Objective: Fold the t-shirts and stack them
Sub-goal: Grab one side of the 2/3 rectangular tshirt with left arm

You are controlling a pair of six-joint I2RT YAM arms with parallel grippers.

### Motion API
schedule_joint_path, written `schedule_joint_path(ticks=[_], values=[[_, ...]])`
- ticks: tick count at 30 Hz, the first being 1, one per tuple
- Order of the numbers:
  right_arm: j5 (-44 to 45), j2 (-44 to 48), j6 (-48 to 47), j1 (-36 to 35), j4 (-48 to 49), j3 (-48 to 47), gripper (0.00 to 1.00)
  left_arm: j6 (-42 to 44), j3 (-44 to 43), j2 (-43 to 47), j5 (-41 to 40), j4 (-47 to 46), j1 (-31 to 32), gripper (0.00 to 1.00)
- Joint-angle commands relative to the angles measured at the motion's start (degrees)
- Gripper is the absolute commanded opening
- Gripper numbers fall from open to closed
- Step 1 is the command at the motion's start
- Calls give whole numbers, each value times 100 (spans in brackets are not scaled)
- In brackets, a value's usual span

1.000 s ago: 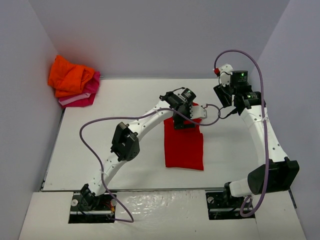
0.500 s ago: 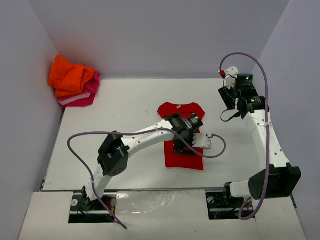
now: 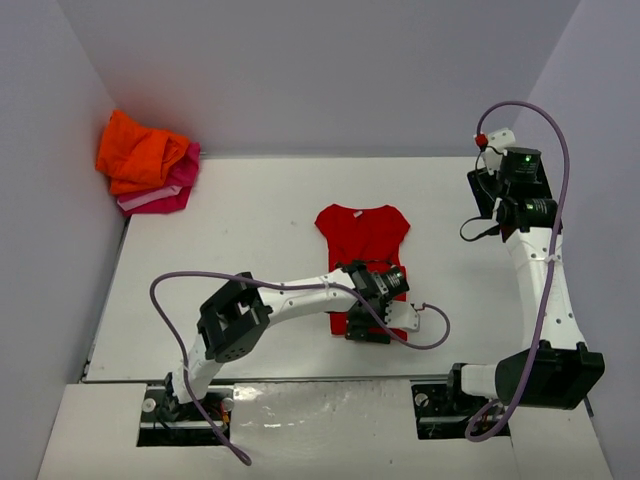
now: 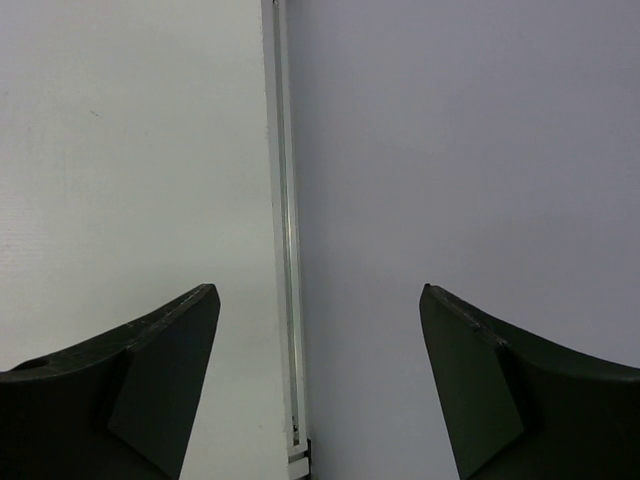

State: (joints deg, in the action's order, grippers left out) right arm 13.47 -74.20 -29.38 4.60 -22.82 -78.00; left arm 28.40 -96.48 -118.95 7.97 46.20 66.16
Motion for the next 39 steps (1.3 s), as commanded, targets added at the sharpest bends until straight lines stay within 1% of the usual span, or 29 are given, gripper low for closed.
schedule_joint_path(ticks=[1, 7, 12, 14, 15, 16, 18, 19, 20, 21, 22, 25, 27, 29, 32, 34, 36, 39], values=[[72, 239, 131, -9, 450, -42, 79, -121, -102, 15, -112, -373, 155, 76], [113, 224, 67, 13, 455, 29, 79, -209, -238, -41, -97, -332, 259, 76], [26, 204, 125, 14, 462, 98, 79, -264, -119, -89, -9, -416, 301, 75], [8, 215, 123, 6, 471, 138, 79, -283, -50, -166, 47, -503, 311, 72], [17, 229, 104, 11, 471, 157, 79, -288, -6, -258, 57, -547, 315, 69], [27, 245, 88, 11, 471, 179, 79, -297, 24, -346, 61, -585, 316, 65], [67, 291, 48, 5, 471, 220, 79, -309, -27, -601, 95, -569, 304, 49], [90, 316, 25, 5, 474, 236, 79, -304, -59, -726, 127, -542, 295, 36], [105, 340, 9, 6, 479, 250, 79, -292, -74, -798, 159, -513, 274, 13], [132, 388, -23, 11, 474, 256, 79, -297, -96, -920, 149, -487, 263, 5], [160, 427, -58, 17, 474, 261, 79, -267, -113, -998, 171, -418, 255, 0], [224, 498, -170, 36, 472, 278, 79, -82, -162, -944, 594, 62, 242, 0], [209, 528, -215, 66, 480, 293, 79, 96, -295, -802, 1072, 806, 257, 0], [185, 537, -217, 83, 488, 318, 79, 272, -549, -612, 1388, 1326, 305, 0], [116, 523, -167, 84, 498, 325, 79, 423, -936, -460, 1964, 2352, 381, 0], [56, 503, -96, 84, 498, 307, 79, 466, -1436, -345, 2326, 3013, 466, 0], [25, 526, -51, 84, 503, 303, 79, 364, -1789, -236, 2450, 3269, 523, 0], [6, 567, -57, 76, 496, 303, 79, 182, -2093, -94, 2543, 3504, 577, 0]])
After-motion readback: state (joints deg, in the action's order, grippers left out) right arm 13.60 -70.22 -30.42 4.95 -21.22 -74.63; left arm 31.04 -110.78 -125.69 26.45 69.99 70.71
